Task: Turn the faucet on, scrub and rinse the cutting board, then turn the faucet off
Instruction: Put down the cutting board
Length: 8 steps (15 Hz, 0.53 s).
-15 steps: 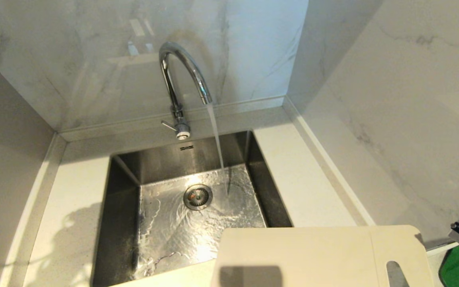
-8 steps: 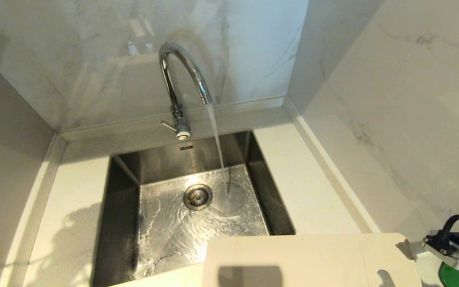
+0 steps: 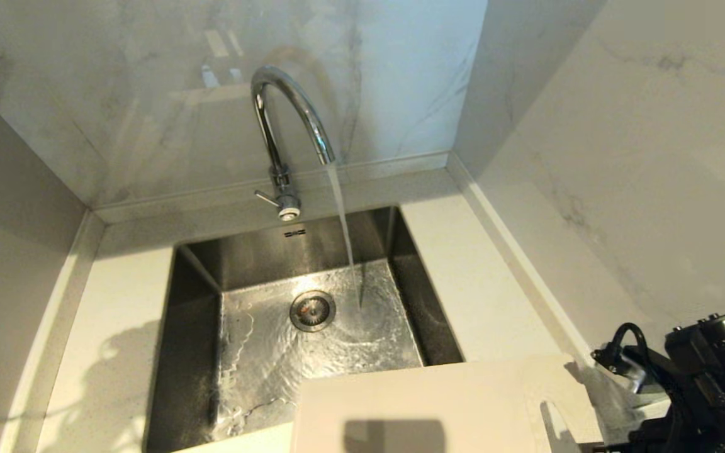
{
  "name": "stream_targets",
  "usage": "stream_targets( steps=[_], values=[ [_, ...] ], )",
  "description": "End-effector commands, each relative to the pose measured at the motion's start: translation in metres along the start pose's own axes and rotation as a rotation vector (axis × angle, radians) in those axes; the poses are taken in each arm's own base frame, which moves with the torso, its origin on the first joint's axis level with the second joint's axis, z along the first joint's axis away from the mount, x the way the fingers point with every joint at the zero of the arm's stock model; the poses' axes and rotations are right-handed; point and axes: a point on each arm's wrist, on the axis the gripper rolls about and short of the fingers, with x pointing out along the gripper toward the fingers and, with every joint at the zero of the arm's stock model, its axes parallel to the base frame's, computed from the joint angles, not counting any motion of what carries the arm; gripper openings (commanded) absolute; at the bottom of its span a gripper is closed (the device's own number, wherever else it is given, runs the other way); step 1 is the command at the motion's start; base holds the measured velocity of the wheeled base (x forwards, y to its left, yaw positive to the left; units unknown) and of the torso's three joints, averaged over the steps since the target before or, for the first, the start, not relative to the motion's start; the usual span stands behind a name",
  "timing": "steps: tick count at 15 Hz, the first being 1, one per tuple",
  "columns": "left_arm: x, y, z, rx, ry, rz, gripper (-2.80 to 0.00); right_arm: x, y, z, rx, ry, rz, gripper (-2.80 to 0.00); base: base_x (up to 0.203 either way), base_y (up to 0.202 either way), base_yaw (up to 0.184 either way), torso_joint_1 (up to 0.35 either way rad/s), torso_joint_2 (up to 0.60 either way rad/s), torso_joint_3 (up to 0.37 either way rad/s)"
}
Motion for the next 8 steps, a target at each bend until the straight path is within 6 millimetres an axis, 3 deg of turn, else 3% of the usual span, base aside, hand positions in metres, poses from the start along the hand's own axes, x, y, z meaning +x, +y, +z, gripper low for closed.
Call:
stream_targets(
  steps=[1,8],
  values=[
    [0.000,0.000,-0.001,-0.001,0.007,0.001,-2.80,0.031,-0.004,0.012,0.002,0.078,-0.010,-2.80,0.000,0.000,0.000,0.000,0.00,0.000],
    [0.002,0.001,-0.004,-0.001,0.018,0.004,-2.80,0.087,-0.014,0.036,-0.004,0.053,-0.018,-2.80,0.000,0.000,0.000,0.000,0.00,0.000]
  ],
)
